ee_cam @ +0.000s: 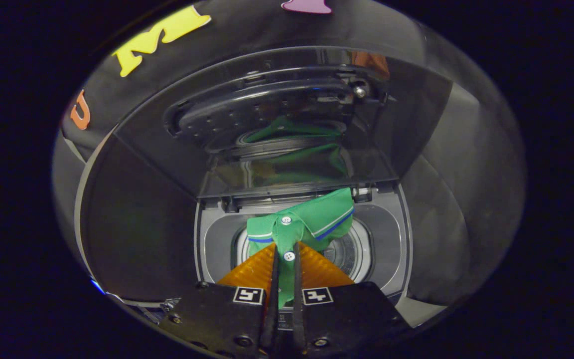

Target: Put the clothes into the washing machine and then close the washing machine lid.

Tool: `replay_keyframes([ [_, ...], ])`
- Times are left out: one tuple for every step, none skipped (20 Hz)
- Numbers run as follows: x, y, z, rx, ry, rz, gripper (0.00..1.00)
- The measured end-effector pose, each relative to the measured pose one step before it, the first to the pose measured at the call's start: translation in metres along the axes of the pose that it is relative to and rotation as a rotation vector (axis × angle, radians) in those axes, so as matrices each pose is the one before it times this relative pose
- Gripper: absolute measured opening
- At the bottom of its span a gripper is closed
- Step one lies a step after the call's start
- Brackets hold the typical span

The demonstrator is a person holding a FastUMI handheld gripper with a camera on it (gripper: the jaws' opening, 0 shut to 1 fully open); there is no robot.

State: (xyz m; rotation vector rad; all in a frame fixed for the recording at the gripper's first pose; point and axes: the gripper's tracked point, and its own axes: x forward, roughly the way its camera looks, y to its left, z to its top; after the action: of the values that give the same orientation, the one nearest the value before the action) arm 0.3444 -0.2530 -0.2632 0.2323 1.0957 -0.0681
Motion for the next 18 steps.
replay_keyframes([
  [-0.00240, -0.00010, 0.00513, -0.00671, -0.01921, 0.00337, 0.17],
  [-0.00370, -0.00190, 0.00128, -0.01072, -0.01497, -0.00733, 0.15],
  [-0.00396, 0.00029, 0.00120, -0.01042, -0.01024, 0.00486, 0.16],
  [-0.00334, 0.00147, 0.00113, -0.01064, -0.00180, 0.01039, 0.24],
  [-0.00616, 0.00275, 0.00294, -0.00666, -0.00666, 0.01139, 0.29],
  [-0.00383, 0.00172, 0.00330, -0.00353, -0.01410, 0.00048, 0.34],
  [-0.00508, 0.00164, 0.00627, -0.00398, -0.01938, -0.00252, 0.36],
  [-0.00626, 0.00071, 0.00551, -0.00380, -0.02385, -0.00124, 0.44],
  [-0.00639, 0.00356, 0.00622, -0.00792, -0.02285, 0.00509, 0.46],
  [-0.00667, 0.00548, 0.00806, -0.00849, -0.02215, 0.00900, 0.50],
  [-0.00682, 0.00438, 0.00791, -0.01170, -0.02757, 0.01233, 0.53],
  [-0.00668, 0.00485, 0.01033, -0.01276, -0.02997, 0.00836, 0.57],
  [-0.00629, 0.00377, 0.00920, -0.01687, -0.02796, 0.00451, 0.61],
  [-0.00575, 0.00378, 0.01193, -0.01379, -0.03046, 0.00134, 0.65],
  [-0.00377, 0.00365, 0.01015, -0.01593, -0.03333, 0.00549, 0.67],
  [-0.00318, 0.00473, 0.01517, -0.01686, -0.04072, 0.01137, 0.73],
  [-0.00282, 0.00140, 0.01266, -0.01357, -0.03459, -0.00303, 0.79],
  [0.00075, 0.00064, 0.01230, -0.01059, -0.03135, -0.00319, 0.81],
])
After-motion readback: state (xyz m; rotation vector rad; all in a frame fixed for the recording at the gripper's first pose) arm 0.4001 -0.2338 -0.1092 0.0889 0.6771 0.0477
